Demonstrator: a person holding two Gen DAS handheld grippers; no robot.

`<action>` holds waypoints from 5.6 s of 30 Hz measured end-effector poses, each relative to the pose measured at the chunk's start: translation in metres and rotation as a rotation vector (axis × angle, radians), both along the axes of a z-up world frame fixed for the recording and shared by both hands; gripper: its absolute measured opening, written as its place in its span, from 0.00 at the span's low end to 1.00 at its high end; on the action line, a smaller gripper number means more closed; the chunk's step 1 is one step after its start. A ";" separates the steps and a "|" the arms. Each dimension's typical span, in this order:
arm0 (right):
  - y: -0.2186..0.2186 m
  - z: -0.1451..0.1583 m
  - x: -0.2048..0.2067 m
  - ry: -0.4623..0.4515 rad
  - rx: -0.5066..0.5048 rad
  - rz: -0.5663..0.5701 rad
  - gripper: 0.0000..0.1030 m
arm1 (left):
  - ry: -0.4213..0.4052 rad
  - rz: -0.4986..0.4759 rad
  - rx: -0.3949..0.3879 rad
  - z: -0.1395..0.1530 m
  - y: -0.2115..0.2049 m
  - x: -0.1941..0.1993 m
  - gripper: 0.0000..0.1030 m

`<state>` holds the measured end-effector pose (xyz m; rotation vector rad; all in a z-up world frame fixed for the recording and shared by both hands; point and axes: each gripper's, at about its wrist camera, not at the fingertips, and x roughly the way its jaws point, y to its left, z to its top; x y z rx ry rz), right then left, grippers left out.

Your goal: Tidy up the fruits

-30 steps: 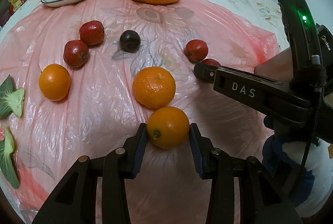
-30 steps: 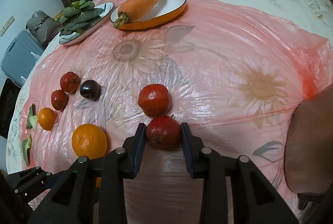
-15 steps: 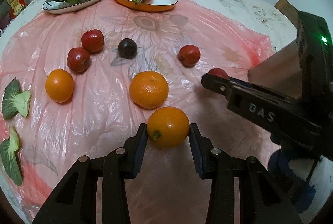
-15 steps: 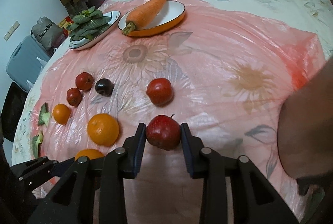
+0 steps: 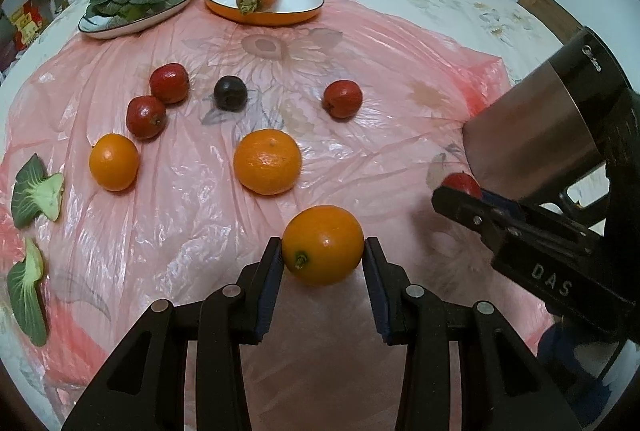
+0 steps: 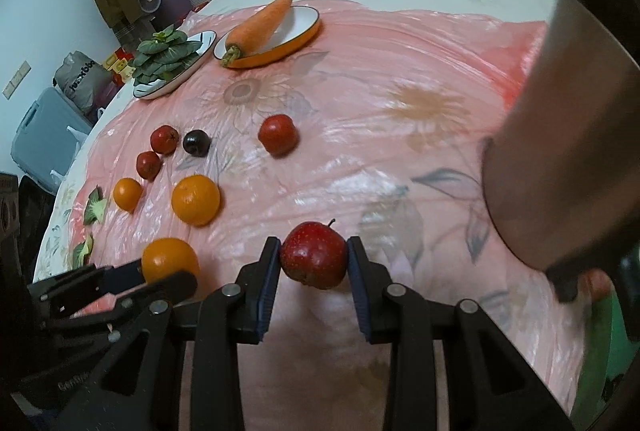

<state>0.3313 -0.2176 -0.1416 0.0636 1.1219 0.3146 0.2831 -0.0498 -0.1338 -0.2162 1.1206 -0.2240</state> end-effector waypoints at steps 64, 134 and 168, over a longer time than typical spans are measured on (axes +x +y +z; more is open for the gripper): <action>-0.157 0.028 -0.125 0.040 0.025 -0.261 0.27 | 0.018 -0.318 0.102 0.020 -0.153 -0.062 0.34; -0.388 -0.001 -0.140 0.060 -0.177 -0.592 0.29 | -0.035 -0.816 0.037 -0.014 -0.414 -0.109 0.43; -0.392 0.020 -0.166 0.002 -0.192 -0.721 1.00 | -0.110 -0.790 0.002 0.018 -0.397 -0.114 0.98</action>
